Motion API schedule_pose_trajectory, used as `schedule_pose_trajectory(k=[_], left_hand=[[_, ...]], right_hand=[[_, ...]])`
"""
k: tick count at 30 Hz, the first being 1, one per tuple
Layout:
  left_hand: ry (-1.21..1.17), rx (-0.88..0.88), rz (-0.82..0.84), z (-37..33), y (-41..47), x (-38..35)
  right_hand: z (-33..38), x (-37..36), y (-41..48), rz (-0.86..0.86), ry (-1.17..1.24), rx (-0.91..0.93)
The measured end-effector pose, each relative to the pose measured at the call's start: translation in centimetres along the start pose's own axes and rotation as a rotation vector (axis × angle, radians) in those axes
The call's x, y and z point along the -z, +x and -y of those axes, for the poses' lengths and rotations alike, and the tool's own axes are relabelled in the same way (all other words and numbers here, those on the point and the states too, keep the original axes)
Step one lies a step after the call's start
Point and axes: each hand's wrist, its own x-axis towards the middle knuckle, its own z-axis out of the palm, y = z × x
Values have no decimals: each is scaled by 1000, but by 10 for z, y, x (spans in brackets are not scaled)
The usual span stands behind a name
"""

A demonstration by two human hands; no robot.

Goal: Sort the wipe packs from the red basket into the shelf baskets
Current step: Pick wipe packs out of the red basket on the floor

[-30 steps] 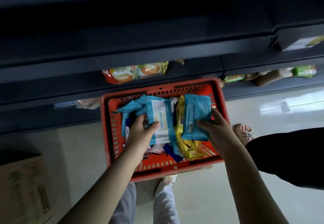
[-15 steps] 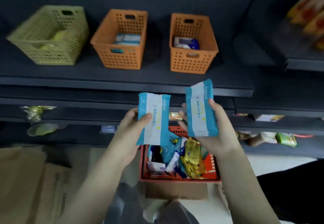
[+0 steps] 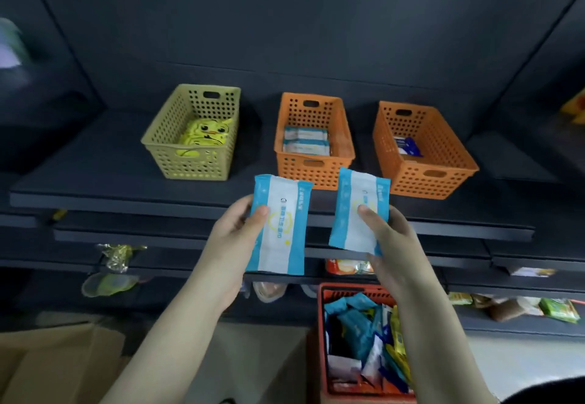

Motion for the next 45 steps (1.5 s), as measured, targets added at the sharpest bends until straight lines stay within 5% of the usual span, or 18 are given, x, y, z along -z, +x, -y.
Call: schedule_pose_trajectory(k=[5, 10, 18, 27, 31, 35, 45], left_hand=[[-59, 37, 23, -16, 44, 33], [-116, 26, 90, -27, 103, 37], [-44, -43, -30, -31, 225, 13], [-18, -51, -278, -30, 320, 4], [-32, -42, -336, -35, 340, 5], [-99, -15, -328, -40, 355, 6], [-141, 18, -94, -44, 373, 0]], right_hand=[[-4, -33, 20, 31, 64, 121], [4, -46, 63, -229, -95, 244], [39, -41, 205, -303, -506, 333], [49, -65, 299, 28, -1401, 207], [34, -79, 308, 255, -1374, -43], [24, -81, 320, 265, -1392, -213], [15, -78, 321, 283, -1503, -150]])
